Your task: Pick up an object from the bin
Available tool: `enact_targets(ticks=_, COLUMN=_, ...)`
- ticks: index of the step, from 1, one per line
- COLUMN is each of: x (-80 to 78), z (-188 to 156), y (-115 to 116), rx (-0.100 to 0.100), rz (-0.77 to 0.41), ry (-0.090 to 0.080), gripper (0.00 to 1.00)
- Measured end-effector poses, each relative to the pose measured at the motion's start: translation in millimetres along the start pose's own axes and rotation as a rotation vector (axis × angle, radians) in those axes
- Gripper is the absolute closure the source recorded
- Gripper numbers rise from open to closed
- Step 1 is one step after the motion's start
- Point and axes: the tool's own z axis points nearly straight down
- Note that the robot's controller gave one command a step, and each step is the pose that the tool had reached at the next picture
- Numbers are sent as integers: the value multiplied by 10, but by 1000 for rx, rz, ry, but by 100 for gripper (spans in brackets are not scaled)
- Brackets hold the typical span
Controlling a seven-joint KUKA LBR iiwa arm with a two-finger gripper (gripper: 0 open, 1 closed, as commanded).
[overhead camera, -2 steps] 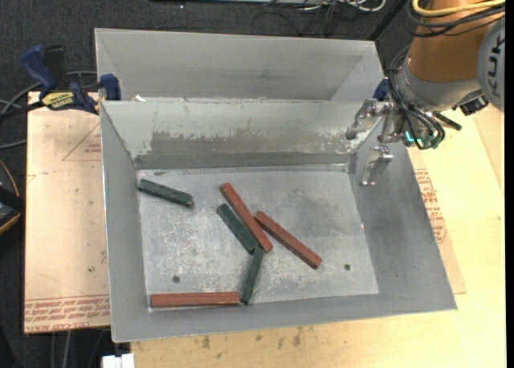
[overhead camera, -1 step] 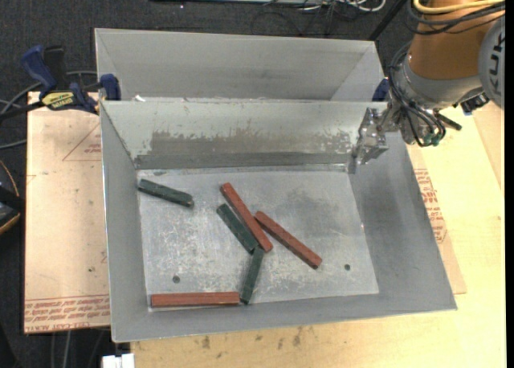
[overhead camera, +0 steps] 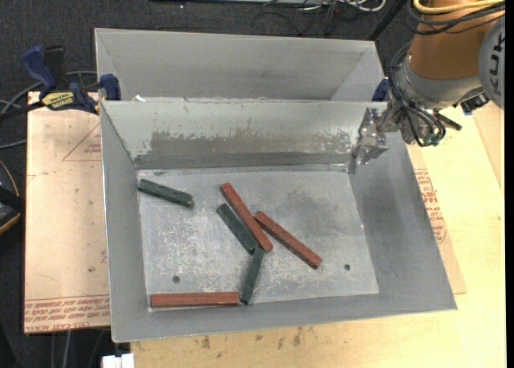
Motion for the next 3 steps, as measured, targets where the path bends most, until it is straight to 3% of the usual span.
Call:
enact_targets(ticks=1, x=36, z=637, y=100, rx=-1, rz=82, ry=1, gripper=0)
enact_targets(ticks=2, x=34, z=633, y=100, rx=0, rz=82, ry=0, gripper=0)
enact_targets(ticks=3, x=461, z=1092, y=476, rx=-1, rz=117, ry=-2, gripper=0)
